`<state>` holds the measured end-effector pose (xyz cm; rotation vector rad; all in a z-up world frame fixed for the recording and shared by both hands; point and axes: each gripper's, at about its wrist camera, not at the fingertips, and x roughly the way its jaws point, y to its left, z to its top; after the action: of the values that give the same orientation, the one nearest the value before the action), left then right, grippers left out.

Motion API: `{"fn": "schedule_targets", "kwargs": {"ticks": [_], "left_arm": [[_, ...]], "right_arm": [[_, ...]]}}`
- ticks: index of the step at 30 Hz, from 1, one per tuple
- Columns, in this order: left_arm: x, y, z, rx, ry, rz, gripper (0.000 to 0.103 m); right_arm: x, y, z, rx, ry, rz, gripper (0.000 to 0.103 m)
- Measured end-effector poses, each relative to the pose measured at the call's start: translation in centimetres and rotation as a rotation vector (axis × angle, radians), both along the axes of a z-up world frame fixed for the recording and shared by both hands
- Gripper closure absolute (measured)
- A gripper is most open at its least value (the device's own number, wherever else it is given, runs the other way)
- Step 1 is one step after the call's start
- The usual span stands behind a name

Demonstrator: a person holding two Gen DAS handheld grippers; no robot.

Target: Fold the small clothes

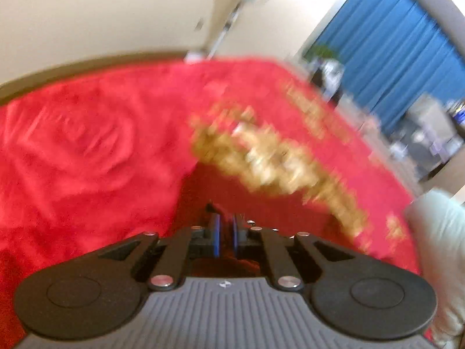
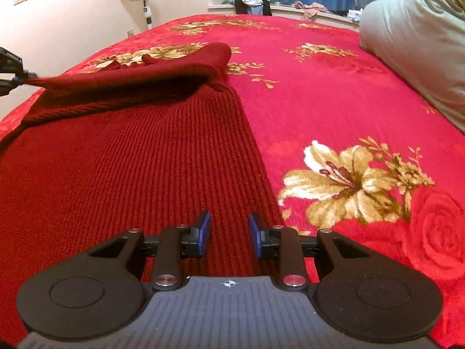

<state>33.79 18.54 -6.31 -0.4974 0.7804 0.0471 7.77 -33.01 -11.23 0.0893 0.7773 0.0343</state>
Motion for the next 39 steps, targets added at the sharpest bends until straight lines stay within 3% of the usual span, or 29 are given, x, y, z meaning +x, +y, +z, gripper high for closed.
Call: {"fn": "schedule_targets", "kwargs": {"ticks": [1,2,4,7,9,11,12,15,20,22,24,25,28,33,39], "left_arm": [[0.3,-0.1,-0.4,0.044,0.054,-0.005,0.093],[0.0,-0.2,-0.1,0.099,0.058,0.020,0.093],[-0.9,-0.6,1.6,0.156,-0.034,0.024,0.092],[-1.5,-1.9,2.5,0.137,-0.121,-0.083,0.092],[-0.9,-3.0,0.9,0.105,-0.079,-0.171,0.086],[0.2,-4.1,-1.9,0.138,0.054,-0.237,0.080],[0.3,-4.6,-3.0,0.177,0.068,-0.253,0.080],[-1.0,-6.3,-1.5,0.300,-0.003,-0.276,0.079],[-6.6,-8.7,1.3,0.463,-0.236,-0.346,0.077],[-8.8,-9.2,2.2,0.485,-0.293,-0.363,0.066],[-11.1,-10.0,3.5,0.475,-0.325,-0.361,0.041],[-12.2,-10.2,4.2,0.461,-0.341,-0.358,0.037],[-16.6,-10.4,5.9,0.426,-0.379,-0.359,0.032],[-26.0,-9.8,7.0,0.432,-0.436,-0.351,0.020],[-32.8,-10.1,4.8,0.471,-0.347,-0.312,0.019]], "right_arm": [[0.1,0.1,0.0,-0.009,-0.003,0.003,0.071],[0.1,0.2,-0.1,-0.015,-0.004,0.005,0.071],[0.2,0.2,-0.1,-0.017,-0.005,0.008,0.071],[0.2,0.2,-0.1,-0.012,-0.007,0.001,0.071],[0.2,0.4,-0.2,-0.019,-0.010,0.002,0.071],[0.1,0.4,-0.2,-0.020,-0.013,0.004,0.071],[0.1,0.4,-0.2,-0.017,-0.014,0.003,0.071],[0.1,0.1,0.3,0.009,-0.010,-0.015,0.071],[-1.3,-0.8,4.2,0.037,-0.095,-0.069,0.068],[-2.4,-1.2,6.2,0.072,-0.154,-0.081,0.065],[-3.7,-1.3,7.6,0.089,-0.202,-0.079,0.062],[-4.5,-1.4,8.0,0.089,-0.224,-0.075,0.059],[-6.6,-1.3,8.4,0.071,-0.272,-0.054,0.054],[-8.7,-1.6,7.6,0.126,-0.259,-0.077,0.054],[-10.8,-1.3,8.5,0.126,-0.337,-0.085,0.052]]}}
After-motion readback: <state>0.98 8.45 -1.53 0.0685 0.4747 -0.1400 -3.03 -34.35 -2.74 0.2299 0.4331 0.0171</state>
